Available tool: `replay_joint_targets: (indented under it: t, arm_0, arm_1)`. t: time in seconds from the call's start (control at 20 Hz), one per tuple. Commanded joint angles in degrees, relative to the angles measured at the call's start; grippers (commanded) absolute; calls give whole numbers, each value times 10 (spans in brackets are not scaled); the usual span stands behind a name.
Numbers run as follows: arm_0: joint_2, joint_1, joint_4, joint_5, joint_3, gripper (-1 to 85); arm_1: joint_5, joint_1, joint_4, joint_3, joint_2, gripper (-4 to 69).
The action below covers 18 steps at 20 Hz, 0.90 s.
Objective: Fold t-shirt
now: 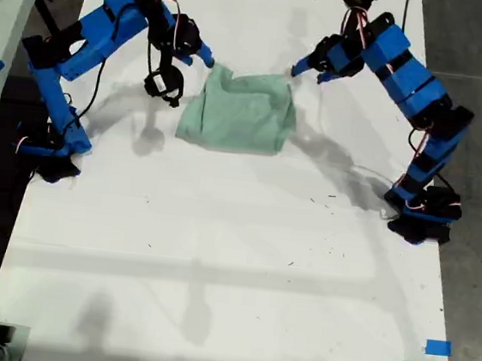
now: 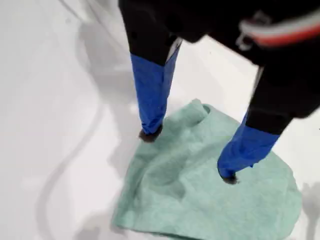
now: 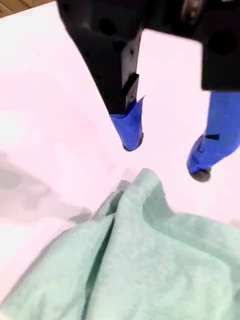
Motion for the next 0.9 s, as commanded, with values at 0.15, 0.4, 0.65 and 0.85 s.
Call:
replay_joint_targets:
  t: [0.15, 0.4, 0.65, 0.85]
  arm_0:
    - [271, 86, -119, -5, 383, 13]
    - [495, 156, -249, -89, 725, 1]
    - [723, 167, -308, -185, 965, 2]
    - [1005, 178, -268, -208, 1071, 1]
  arm_1:
    - [48, -57, -72, 422, 316, 4]
    - [195, -162, -132, 766, 550, -10]
    - [189, -216, -255, 711, 543, -9]
    - [126, -235, -308, 393, 258, -9]
